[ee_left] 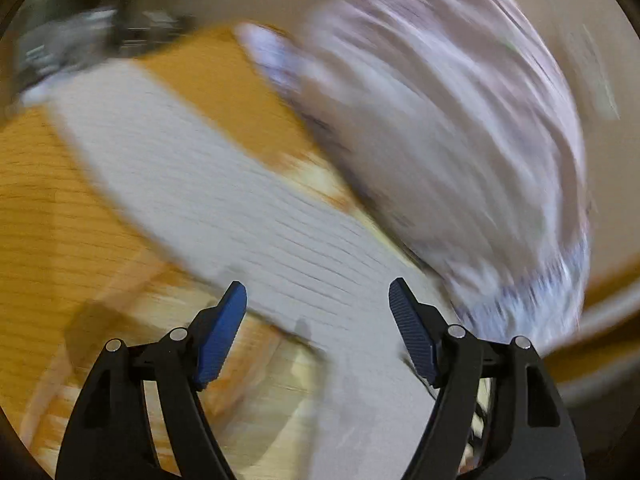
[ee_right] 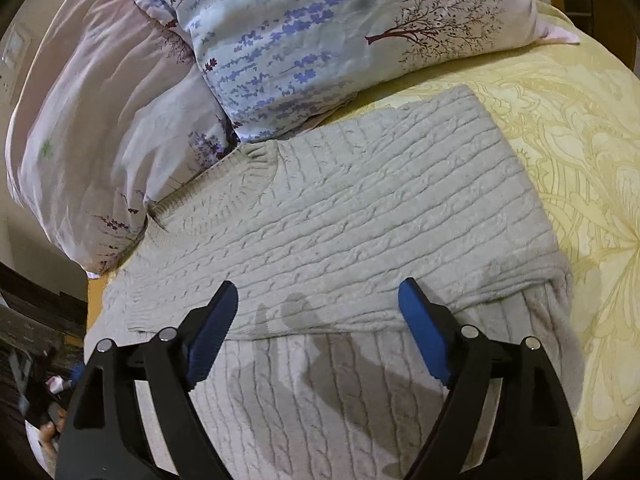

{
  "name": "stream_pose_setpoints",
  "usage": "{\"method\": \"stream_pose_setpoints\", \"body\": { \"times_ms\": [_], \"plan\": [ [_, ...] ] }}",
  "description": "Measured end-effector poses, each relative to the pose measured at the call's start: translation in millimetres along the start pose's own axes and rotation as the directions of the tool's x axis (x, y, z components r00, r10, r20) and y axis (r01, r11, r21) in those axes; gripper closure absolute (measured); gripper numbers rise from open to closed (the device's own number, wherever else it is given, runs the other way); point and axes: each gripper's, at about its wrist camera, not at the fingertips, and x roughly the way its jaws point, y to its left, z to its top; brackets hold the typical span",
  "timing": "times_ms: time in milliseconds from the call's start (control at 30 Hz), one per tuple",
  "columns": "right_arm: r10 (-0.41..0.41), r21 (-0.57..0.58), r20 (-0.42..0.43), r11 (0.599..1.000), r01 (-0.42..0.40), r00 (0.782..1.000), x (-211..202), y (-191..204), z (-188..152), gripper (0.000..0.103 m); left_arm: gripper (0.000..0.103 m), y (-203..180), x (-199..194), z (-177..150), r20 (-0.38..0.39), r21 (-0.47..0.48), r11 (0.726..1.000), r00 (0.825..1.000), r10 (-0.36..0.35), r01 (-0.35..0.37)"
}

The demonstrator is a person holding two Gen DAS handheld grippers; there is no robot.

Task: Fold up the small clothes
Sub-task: 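Move the left gripper to the other sleeve cuff and grasp it, then fold the held sleeve across the sweater body with the left gripper, release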

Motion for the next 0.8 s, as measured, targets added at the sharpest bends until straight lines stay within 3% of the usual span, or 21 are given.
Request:
{"method": "stream_pose_setpoints", "body": {
  "times_ms": [167,300,600,800],
  "plan": [
    [-0.002,0.011,-0.001,1.0,0.002,1.0,-4,4,-1,0.019,0.042,59,-10,21,0.086,-0.222,0.975,0.996,0.034,-0.014],
    [0.01,0.013,-0.008,1.0,-0.01,1.0,-6,7,-4,0.019,0.044,83,-2,26,0.107,-0.339,0.941,0.994,0.036,0.002],
    [0.014,0.042,-0.035,0.999,-0.013,0.999,-5,4,-16,0.019,0.057,106,6,46,0.176,-0.422,0.901,0.984,-0.025,0.099],
    [0.02,0.038,-0.03,0.999,-0.018,0.999,-13,4,-19,0.019,0.074,116,9,53,0.195,-0.465,0.876,0.98,-0.041,0.13]
  ]
}}
